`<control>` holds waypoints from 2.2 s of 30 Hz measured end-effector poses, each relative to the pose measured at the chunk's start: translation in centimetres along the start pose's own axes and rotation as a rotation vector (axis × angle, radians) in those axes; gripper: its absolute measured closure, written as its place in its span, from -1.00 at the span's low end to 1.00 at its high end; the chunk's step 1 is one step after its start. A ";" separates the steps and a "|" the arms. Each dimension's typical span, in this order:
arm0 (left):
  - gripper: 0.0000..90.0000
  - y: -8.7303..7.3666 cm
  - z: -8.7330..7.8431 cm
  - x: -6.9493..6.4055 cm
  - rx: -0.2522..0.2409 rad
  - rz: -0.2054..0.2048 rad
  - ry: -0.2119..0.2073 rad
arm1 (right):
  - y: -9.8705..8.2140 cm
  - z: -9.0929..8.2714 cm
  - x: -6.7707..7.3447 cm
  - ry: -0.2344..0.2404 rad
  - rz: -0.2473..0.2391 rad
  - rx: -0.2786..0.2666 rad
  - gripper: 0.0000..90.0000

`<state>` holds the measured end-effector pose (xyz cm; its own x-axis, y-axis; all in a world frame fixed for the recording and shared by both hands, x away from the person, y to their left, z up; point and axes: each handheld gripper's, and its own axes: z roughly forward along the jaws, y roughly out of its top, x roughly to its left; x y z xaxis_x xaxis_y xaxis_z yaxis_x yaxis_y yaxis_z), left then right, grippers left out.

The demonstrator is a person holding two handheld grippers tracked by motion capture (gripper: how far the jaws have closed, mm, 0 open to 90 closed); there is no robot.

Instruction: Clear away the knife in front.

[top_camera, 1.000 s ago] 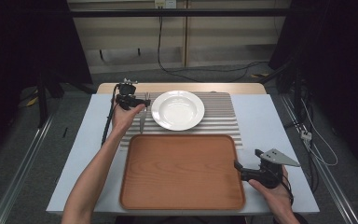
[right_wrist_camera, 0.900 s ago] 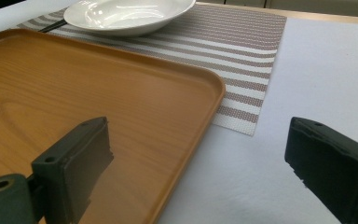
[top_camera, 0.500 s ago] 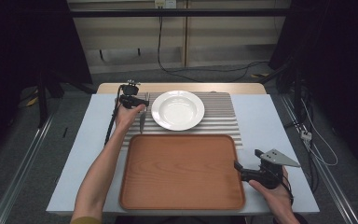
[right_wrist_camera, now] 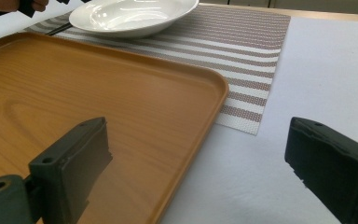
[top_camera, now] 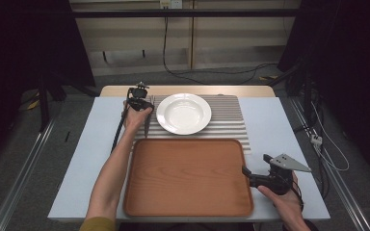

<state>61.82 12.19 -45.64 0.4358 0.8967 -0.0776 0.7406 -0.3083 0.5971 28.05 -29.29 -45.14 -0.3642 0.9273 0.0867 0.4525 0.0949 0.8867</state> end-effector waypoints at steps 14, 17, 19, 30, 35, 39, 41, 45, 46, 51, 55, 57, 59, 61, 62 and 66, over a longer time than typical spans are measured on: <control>0.72 0.6 0.1 -0.6 0.045 -0.073 0.027 | 0.0 0.0 0.0 0.002 -0.005 0.000 -0.87; 0.76 0.7 0.0 -0.6 0.066 -0.080 0.020 | 0.0 -0.2 0.1 0.000 -0.009 -0.002 -0.87; 0.78 0.9 -0.1 -0.7 0.084 -0.073 0.033 | 0.0 -0.2 0.0 -0.004 -0.002 -0.002 -0.87; 0.78 0.8 -0.1 -0.7 0.079 -0.083 0.033 | 0.0 -0.1 0.0 0.001 -0.004 -0.001 -0.87; 0.78 0.7 -0.3 -0.7 0.077 -0.081 0.024 | 0.0 0.0 0.1 0.002 -0.006 0.004 -0.87; 0.78 0.7 -0.6 -0.7 0.082 -0.079 0.017 | 0.0 -0.1 0.1 0.001 -0.007 0.004 -0.87; 0.78 0.7 -0.8 -0.6 0.088 -0.081 0.015 | 0.0 -0.1 0.1 0.000 -0.007 0.004 -0.87; 0.78 0.9 -1.5 -0.5 0.074 -0.080 0.006 | 0.0 -0.1 0.1 0.000 -0.010 0.001 -0.87; 0.78 1.0 -1.7 -0.5 0.069 -0.082 0.004 | 0.0 -0.1 0.1 0.000 -0.006 0.002 -0.87; 0.78 1.1 -2.9 -0.5 0.057 -0.064 -0.006 | 0.0 -0.1 0.1 -0.002 -0.010 0.003 -0.87; 0.78 0.9 -4.0 -0.4 0.039 -0.065 -0.008 | 0.0 -0.1 0.1 0.000 -0.014 0.000 -0.87; 0.78 0.8 -4.5 -0.4 0.036 -0.060 -0.017 | 0.0 -0.1 0.2 -0.001 -0.012 0.001 -0.87; 0.78 0.7 -5.1 -0.4 0.024 -0.052 -0.022 | 0.0 -0.1 0.2 -0.002 -0.013 0.000 -0.87; 0.78 0.7 -5.6 -0.4 0.017 -0.053 -0.020 | 0.0 -0.1 0.2 -0.003 -0.015 -0.001 -0.87; 0.78 0.7 -5.9 -0.5 0.019 -0.043 -0.015 | 0.0 -0.2 0.2 -0.003 -0.015 -0.001 -0.87; 0.78 0.5 -6.8 -0.6 0.004 -0.046 -0.026 | 0.0 -0.1 0.3 -0.004 -0.017 -0.004 -0.87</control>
<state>58.44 13.61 -39.90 0.4145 0.9014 -0.1255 0.7622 -0.2685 0.5891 27.87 -29.05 -45.03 -0.3688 0.9269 0.0699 0.4434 0.1093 0.8896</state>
